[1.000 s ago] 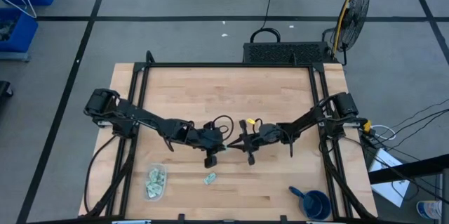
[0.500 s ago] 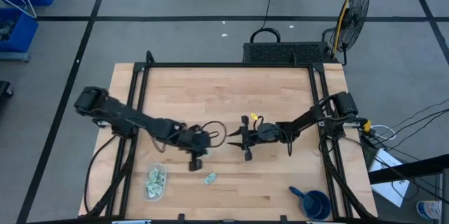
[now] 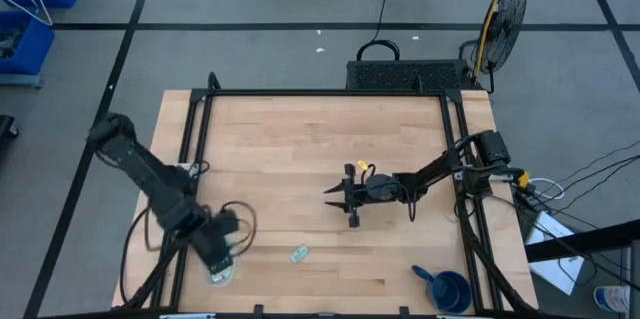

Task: Pick and place Stevia / Truvia into bins
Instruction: Put the stevia packet into the transparent bin

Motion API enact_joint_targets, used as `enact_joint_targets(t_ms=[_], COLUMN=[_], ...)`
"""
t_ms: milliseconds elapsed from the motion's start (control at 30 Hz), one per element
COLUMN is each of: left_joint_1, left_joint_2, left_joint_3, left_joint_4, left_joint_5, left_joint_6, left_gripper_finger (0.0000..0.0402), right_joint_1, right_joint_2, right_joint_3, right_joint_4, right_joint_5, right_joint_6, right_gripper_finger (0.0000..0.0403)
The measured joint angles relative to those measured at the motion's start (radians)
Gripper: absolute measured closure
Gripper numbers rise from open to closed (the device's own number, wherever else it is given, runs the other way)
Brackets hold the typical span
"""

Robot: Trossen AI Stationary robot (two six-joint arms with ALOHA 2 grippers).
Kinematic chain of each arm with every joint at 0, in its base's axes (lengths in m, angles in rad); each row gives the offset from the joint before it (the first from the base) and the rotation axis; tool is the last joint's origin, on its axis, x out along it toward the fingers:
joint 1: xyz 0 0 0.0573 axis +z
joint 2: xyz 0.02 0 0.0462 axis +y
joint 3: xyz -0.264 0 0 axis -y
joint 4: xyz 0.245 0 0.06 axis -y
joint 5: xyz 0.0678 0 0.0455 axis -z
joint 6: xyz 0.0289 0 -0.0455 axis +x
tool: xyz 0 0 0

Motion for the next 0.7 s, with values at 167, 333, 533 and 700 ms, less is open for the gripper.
enact_joint_targets(t_ms=[167,333,533,700], left_joint_1=[-0.088,-0.093,-0.085,-0.070], left_joint_2=[0.038,0.066,0.079,0.078], left_joint_3=[-0.045,-0.067,-0.084,-0.086], left_joint_4=[0.034,0.036,0.032,0.032], left_joint_5=[-0.062,-0.073,-0.075,-0.175], left_joint_6=[-0.225,-0.287,-0.276,-0.205], left_gripper_finger=[0.0391,0.0376,0.0326,0.0295], right_joint_1=[0.000,0.010,0.095,0.161], right_joint_2=[0.000,0.000,0.005,0.066], right_joint_3=[0.000,0.000,0.090,0.233], right_joint_4=[0.006,0.072,0.036,-0.072], right_joint_5=[0.000,-0.077,-0.153,-0.153], right_joint_6=[-0.002,-0.016,-0.070,-0.068], right_gripper_finger=[0.0272,0.0270,0.0259,0.0254])
